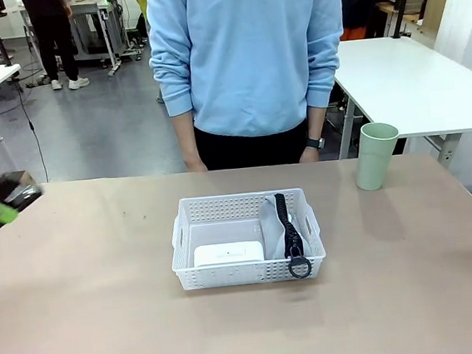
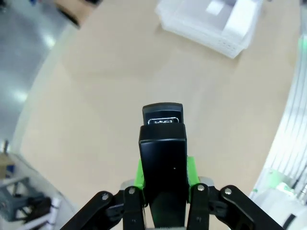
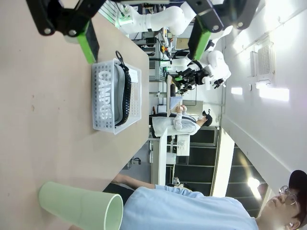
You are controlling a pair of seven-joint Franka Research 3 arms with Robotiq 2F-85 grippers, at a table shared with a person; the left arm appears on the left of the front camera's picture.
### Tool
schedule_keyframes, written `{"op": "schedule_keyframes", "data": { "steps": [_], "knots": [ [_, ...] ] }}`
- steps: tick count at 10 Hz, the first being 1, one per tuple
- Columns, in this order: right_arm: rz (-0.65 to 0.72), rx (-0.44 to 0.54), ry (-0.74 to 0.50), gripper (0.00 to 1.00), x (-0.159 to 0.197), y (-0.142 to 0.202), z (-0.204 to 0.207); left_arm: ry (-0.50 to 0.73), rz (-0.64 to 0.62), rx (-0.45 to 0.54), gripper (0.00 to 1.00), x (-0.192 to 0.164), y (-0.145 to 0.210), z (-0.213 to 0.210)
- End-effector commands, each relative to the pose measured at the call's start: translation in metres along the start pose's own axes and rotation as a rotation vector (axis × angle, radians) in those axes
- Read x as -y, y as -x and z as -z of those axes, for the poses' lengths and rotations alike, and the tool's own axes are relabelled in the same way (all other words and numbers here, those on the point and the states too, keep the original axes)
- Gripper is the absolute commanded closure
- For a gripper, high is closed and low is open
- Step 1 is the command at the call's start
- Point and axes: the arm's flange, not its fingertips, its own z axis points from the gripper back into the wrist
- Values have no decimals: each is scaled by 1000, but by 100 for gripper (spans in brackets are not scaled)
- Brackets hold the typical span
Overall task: Efficiently arrange items inside the basket to fit them all.
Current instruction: Pick up the Stapler and place it inside the Organizing basket.
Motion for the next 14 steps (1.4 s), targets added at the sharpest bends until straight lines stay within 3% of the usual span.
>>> {"op": "schedule_keyframes", "data": {
  "steps": [1, 3, 6, 8, 10, 12, 13, 14],
  "knots": [
    [6, 3, -6, 0, -3, 1, -1, -28, 220, -72, 63, 52, -109, 20],
    [6, 3, -6, 0, -3, 1, -1, 1, 460, -181, 63, 85, -208, 77],
    [6, 3, -6, 0, -3, 1, -1, 49, 604, -251, 63, 117, -283, 147],
    [6, 3, -6, 0, -3, 1, -1, 77, 640, -299, 63, 113, -311, 182],
    [6, 3, -6, 0, -3, 1, -1, 156, 615, -283, 63, 107, -321, 209],
    [6, 3, -6, 0, -3, 1, -1, 187, 569, -293, 63, 99, -321, 216],
    [6, 3, -6, 0, -3, 1, -1, 237, 492, -351, 63, 98, -319, 211],
    [6, 3, -6, 0, -3, 1, -1, 161, 613, -294, 63, 100, -318, 224]
  ]
}}
